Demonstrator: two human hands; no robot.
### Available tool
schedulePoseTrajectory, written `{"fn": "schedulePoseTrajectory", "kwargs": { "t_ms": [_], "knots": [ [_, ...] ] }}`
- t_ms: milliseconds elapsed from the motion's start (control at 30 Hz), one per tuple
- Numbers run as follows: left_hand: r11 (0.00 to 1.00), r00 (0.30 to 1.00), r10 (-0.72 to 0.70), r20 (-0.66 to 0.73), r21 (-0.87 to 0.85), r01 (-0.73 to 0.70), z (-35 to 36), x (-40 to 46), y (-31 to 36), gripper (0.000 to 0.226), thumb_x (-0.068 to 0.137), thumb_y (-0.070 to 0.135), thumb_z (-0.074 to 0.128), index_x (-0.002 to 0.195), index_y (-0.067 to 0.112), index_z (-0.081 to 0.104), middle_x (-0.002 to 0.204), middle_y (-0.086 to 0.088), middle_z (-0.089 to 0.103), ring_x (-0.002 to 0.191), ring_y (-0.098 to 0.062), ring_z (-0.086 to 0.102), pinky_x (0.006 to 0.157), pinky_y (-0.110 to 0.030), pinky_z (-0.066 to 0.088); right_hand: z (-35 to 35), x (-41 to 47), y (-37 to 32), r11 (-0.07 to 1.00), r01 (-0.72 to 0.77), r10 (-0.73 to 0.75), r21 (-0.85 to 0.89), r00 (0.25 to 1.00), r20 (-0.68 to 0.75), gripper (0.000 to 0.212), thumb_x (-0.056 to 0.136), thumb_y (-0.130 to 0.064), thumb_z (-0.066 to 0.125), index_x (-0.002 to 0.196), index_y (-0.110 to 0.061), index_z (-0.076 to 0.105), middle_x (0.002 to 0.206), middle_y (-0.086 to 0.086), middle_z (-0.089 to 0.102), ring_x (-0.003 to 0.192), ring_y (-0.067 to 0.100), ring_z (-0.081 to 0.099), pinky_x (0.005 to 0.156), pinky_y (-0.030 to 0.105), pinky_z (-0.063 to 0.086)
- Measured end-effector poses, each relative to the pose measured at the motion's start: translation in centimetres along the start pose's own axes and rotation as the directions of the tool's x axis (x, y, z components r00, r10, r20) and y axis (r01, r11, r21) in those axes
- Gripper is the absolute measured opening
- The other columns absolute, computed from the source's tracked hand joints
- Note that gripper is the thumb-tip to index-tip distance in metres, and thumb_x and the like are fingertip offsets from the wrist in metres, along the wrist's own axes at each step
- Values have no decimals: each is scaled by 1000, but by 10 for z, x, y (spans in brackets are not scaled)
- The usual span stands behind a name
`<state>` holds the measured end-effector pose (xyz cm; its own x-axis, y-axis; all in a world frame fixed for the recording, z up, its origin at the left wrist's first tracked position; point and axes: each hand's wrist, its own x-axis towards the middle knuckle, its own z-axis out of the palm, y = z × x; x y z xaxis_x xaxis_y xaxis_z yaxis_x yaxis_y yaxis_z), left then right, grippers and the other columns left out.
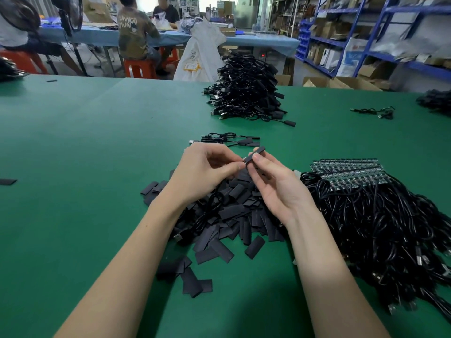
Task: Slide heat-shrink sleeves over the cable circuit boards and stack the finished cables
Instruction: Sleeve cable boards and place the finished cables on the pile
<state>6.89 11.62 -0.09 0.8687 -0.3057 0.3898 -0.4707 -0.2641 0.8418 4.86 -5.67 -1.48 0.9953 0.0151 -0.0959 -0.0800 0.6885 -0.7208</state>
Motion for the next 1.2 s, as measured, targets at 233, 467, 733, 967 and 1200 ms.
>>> {"fn": "schedulePoseTrajectory", "kwargs": {
  "t_ms": [233, 467, 733, 967, 1200],
  "knots": [
    [999, 998, -33, -58, -17, 32, 2, -1, 0, 10, 86, 19, 81, 87, 12, 74, 71, -4, 75, 67, -22, 72, 68, -24, 58, -1, 0, -1, 1000, -9, 9, -8, 1000, -4, 15, 84, 0, 72, 99, -2, 72, 91, 5, 75, 88, 10, 74, 79, 18, 57],
    [992, 995, -89, 32, -86, 92, -1, 0, -1, 9, 85, 9, 80, 92, 11, 75, 80, -6, 78, 76, -24, 76, 78, -31, 62, -1, 0, -1, 1000, -16, 16, -4, 1000, -22, 15, 85, 2, 71, 100, -1, 71, 92, 6, 75, 87, 11, 74, 78, 18, 57],
    [994, 996, -86, 2, -75, 86, -1, -1, -3, 8, 84, 13, 82, 88, 10, 76, 74, -5, 77, 70, -17, 74, 70, -21, 56, 1, -1, 2, 998, -13, 12, -59, 1000, -17, 20, 84, 2, 73, 104, 0, 71, 93, 6, 75, 89, 12, 74, 80, 19, 58],
    [979, 994, -107, 5, -174, 107, 3, 0, -5, 8, 84, 9, 81, 87, 11, 74, 76, -8, 77, 70, -18, 75, 70, -20, 56, 8, -5, 6, 943, 216, -223, -252, 975, 0, 28, 93, -2, 69, 115, -18, 68, 102, 9, 77, 93, 14, 74, 78, 22, 58],
    [973, 987, -158, 21, -168, 160, 3, 2, -11, 5, 87, 20, 80, 88, 18, 76, 77, -6, 78, 71, -17, 72, 69, -21, 54, 11, -5, 8, 926, 280, -291, -255, 957, -4, 27, 92, 2, 68, 109, -18, 73, 100, 7, 79, 92, 13, 75, 77, 20, 58]
  ]
}}
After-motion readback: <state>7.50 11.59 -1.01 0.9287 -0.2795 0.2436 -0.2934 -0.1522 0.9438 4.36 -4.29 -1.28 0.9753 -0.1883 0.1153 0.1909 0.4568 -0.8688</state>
